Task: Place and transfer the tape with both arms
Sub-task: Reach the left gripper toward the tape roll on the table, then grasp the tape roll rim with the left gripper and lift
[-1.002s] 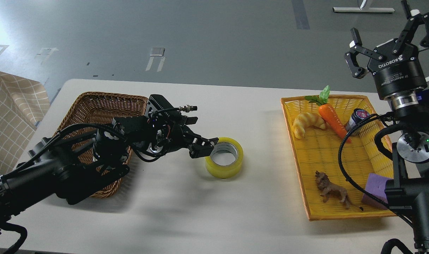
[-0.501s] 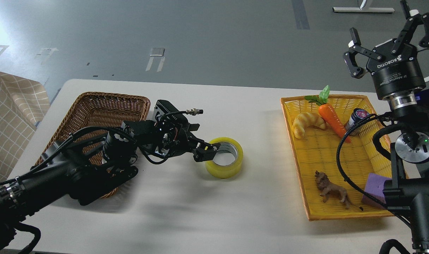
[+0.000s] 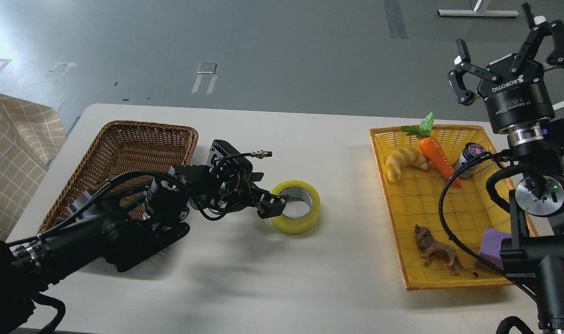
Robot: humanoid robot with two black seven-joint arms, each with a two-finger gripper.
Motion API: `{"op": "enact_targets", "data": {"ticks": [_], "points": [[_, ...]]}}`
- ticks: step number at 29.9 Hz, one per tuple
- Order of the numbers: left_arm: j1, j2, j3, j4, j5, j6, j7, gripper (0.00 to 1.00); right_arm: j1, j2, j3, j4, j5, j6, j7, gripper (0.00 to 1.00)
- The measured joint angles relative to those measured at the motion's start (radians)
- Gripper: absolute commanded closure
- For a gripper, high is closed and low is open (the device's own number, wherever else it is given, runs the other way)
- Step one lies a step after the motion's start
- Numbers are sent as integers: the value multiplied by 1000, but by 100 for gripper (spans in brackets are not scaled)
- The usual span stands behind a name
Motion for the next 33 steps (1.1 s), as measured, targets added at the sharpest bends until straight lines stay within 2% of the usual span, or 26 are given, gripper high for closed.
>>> {"op": "enact_targets", "data": {"ticks": [5,17,26,32,33], "points": [[0,-1,0,9,0,0,0,18,0,1,-1,0,0,0,1,2],[-4,-13,0,56,-1,-1,0,24,-2,2,0,-2,0,0,1,2],[-5,-14,-2,71,-39,-15,0,45,-3,2,-1,-5,0,-1,2,2],[-6,-15,-2,68,-68,-20,-1,49,-3,2,-1,-7,0,-7,1,2],[-6,-15,-2,68,-70,-20,-1,55,-3,2,-1,-8,0,-7,2,2]]}}
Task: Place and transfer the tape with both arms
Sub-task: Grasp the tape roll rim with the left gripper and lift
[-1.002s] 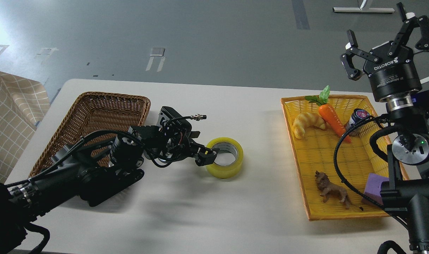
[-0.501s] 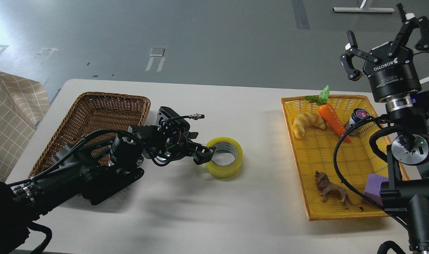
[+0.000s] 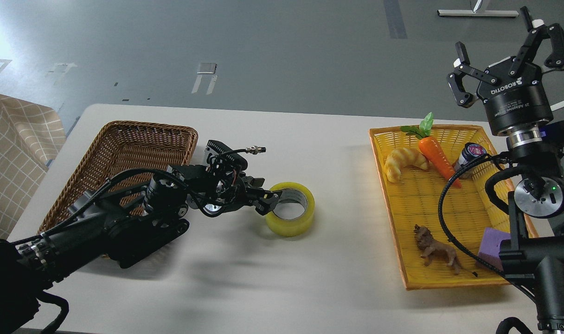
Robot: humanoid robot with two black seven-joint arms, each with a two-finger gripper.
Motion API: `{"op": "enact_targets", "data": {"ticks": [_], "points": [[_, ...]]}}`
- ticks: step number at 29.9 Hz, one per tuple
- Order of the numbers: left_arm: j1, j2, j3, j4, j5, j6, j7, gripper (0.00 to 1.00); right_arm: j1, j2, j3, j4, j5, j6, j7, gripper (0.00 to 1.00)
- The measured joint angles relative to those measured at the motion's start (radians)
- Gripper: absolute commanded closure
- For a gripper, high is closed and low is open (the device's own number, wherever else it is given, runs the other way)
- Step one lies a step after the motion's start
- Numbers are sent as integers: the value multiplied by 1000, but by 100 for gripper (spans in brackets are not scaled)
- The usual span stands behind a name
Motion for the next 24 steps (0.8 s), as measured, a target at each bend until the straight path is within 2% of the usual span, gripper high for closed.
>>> {"op": "enact_targets", "data": {"ticks": [1,4,6,10,16,24], "points": [[0,0,0,-1,-1,0,0,56,0,0,0,0,0,0,0,2],[1,0,0,-5,-2,0,0,71,0,0,0,0,0,-1,0,2],[1,0,1,-8,-2,0,0,100,0,0,0,0,0,-1,0,2],[-2,0,1,-15,2,-1,-9,100,0,0,1,0,0,-2,0,2],[-41,2,1,-73,8,-1,-69,100,0,0,1,-3,0,-12,0,2],[-143,43,-6,-123,-90,-11,-80,100,0,0,0,0,0,-13,0,2]]}}
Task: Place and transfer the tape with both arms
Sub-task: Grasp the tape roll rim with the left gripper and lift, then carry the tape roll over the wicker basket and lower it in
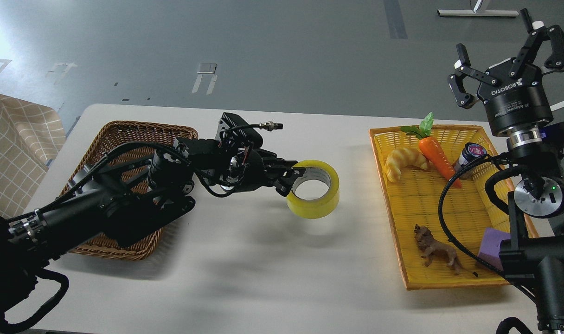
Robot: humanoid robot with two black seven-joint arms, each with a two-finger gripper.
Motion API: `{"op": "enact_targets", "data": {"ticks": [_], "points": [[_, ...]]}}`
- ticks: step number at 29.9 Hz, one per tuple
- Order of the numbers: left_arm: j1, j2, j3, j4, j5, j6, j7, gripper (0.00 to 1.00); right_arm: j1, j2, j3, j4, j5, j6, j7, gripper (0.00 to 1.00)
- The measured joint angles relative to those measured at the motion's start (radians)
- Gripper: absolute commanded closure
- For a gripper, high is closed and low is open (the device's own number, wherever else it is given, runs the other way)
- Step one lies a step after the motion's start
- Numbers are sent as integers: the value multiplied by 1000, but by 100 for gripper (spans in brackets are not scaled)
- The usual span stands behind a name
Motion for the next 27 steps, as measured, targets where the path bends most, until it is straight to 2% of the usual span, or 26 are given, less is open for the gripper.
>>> {"op": "enact_targets", "data": {"ticks": [7,12,15,19,27], "points": [[-85,149,-1,-8,-138,-5,-15,100,3,0,-3,5,0,-2,0,2],[-113,294,1,-10,-205,-9,-71,100,0,-1,-4,5,0,-3,0,2],[-114,379,1,-10,-215,-10,-97,100,-2,0,-7,5,0,-3,0,2],[-99,463,4,-9,-218,-7,-110,100,-2,0,-11,2,0,-3,0,2],[-24,560,8,9,-212,38,-127,100,-2,1,-15,1,0,-3,-1,2]]}}
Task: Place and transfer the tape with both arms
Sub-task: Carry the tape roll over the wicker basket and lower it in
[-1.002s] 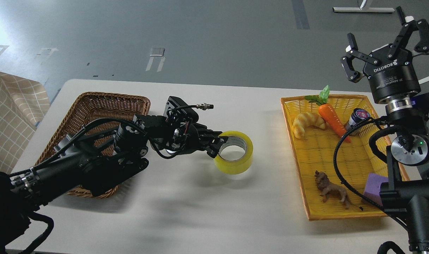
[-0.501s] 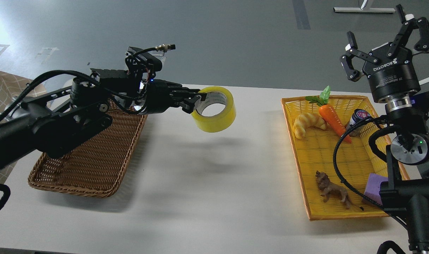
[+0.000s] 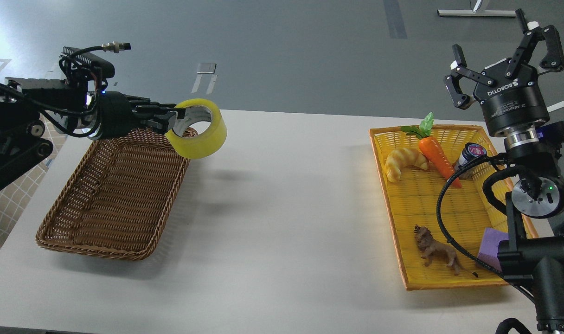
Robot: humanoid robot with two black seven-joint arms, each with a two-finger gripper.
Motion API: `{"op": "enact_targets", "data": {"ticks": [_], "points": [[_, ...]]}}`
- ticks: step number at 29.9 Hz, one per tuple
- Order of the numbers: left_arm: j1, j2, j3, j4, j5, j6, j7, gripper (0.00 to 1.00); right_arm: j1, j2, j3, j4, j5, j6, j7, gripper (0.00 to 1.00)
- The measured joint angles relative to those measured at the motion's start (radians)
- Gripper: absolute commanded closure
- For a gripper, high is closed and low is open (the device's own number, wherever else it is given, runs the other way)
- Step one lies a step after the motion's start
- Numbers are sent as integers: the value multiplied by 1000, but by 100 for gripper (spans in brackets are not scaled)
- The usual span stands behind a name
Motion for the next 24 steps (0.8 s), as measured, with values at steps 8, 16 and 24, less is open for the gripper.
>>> {"op": "enact_targets", "data": {"ticks": [8,16,24], "points": [[101,62,1,15,8,75,0,100,-1,0,0,-1,0,0,-1,2],[183,77,2,86,13,130,-15,100,-11,0,-1,1,0,0,-1,2],[228,80,2,149,13,160,-28,100,-21,0,-2,4,0,0,0,2]]}}
